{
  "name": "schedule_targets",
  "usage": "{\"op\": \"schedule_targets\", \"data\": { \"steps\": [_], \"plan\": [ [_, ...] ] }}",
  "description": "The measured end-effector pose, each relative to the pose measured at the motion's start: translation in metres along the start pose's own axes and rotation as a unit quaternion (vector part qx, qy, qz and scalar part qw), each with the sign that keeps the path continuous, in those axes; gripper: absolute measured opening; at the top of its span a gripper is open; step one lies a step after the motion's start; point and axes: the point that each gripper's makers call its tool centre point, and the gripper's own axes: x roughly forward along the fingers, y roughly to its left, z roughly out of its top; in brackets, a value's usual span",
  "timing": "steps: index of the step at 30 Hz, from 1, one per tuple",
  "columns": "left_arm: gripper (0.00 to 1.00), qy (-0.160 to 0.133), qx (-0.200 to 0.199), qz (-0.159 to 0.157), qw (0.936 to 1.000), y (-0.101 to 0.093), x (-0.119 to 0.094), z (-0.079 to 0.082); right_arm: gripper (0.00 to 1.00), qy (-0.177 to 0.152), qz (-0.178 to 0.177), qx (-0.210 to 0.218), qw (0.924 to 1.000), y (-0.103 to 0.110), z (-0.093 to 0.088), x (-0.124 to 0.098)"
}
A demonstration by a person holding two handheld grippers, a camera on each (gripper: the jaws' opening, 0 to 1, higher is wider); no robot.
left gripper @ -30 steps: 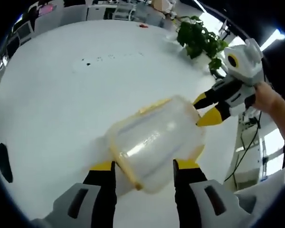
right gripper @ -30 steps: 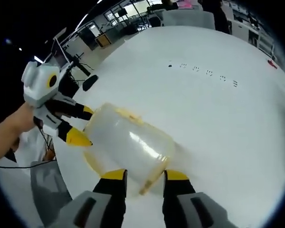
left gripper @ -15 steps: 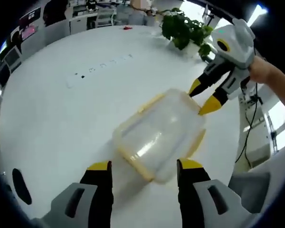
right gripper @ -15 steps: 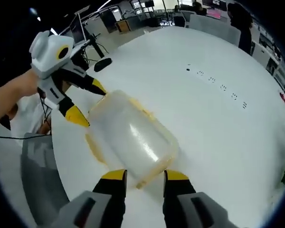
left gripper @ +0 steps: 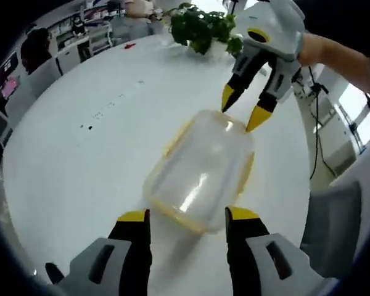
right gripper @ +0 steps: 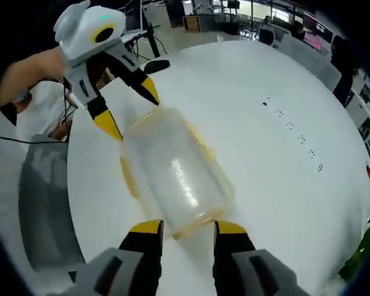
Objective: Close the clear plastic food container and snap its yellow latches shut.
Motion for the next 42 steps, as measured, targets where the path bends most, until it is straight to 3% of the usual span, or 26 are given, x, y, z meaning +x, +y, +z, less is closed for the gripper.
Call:
{"op": "schedule_targets", "data": {
  "steps": [13,24,36,42],
  "plan": [
    [0.42,0.012,0.075,-0.005,0.9971,-0.004,0.001,0.011,0.27,0.022,0.008,-0.098,0.9949,0.006,0.01,0.001],
    [0.41,0.013,0.113,-0.014,0.9934,-0.015,0.012,0.026,0.26,0.014,0.019,-0.125,0.9919,0.016,0.028,0.01],
    [0.4,0.001,0.115,-0.02,0.9932,-0.023,0.021,0.042,0.23,-0.003,0.027,-0.135,0.9905,0.023,0.046,0.013],
    [0.4,0.002,0.115,-0.022,0.9931,-0.029,0.025,0.043,0.23,-0.005,0.022,-0.136,0.9904,0.019,0.049,0.016]
  ]
}}
